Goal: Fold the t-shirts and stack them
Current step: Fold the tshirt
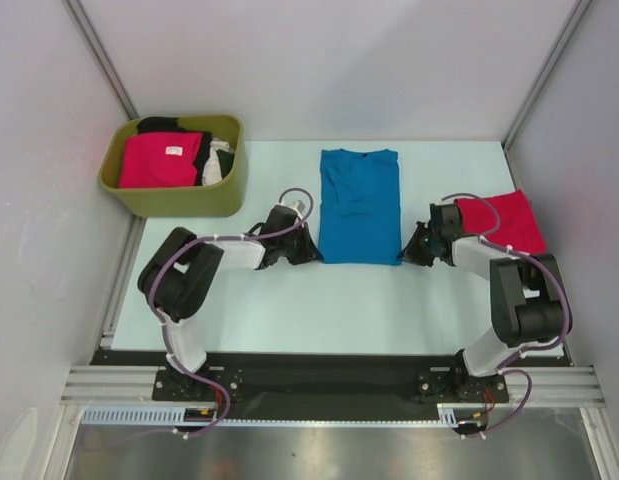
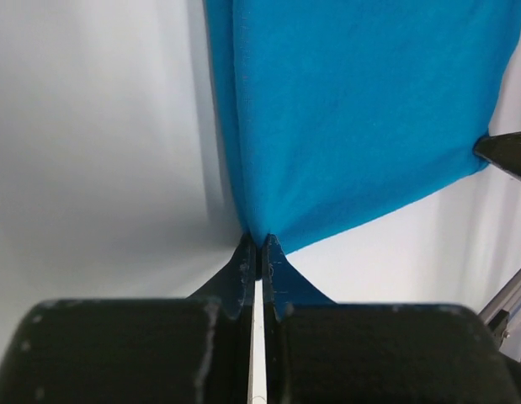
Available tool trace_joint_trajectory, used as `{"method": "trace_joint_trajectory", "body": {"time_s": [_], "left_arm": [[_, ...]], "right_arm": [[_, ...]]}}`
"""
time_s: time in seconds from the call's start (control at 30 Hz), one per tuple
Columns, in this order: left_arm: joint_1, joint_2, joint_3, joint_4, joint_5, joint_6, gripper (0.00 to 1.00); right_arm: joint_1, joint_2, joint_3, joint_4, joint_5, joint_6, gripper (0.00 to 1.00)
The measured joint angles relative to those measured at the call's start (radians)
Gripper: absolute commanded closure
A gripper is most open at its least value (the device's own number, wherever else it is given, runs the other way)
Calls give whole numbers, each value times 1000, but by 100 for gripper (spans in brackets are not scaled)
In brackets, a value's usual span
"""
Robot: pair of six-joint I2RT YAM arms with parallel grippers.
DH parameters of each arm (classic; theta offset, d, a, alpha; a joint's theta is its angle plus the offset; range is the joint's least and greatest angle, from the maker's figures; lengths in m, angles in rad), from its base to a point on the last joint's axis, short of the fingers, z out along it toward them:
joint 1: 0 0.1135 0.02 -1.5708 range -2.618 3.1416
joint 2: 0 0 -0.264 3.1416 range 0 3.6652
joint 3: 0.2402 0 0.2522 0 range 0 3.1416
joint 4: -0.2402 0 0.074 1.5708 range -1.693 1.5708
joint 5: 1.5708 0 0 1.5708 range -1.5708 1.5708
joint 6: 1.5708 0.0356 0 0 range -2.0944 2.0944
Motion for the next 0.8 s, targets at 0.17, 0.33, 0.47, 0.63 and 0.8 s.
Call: {"method": "trace_joint_trajectory", "body": {"time_s": [0.17, 0.33, 0.47, 0.63, 0.8], "left_arm": [[-1, -76, -50, -36, -4, 2, 100], [-4, -229, -129, -55, 4, 2, 100], [-7, -390, -203, -79, 13, 2, 100], [-56, -594, -280, -146, 14, 0, 100], [-106, -732, -299, -207, 22, -15, 100]], "right_arm": [[5, -89, -5, -61, -27, 0, 100], [16, -232, -1, -161, -45, -1, 100], [40, -359, 0, -257, -47, -6, 100], [63, -524, 0, -359, -47, -7, 100], [66, -668, 2, -433, -35, -6, 100]]}}
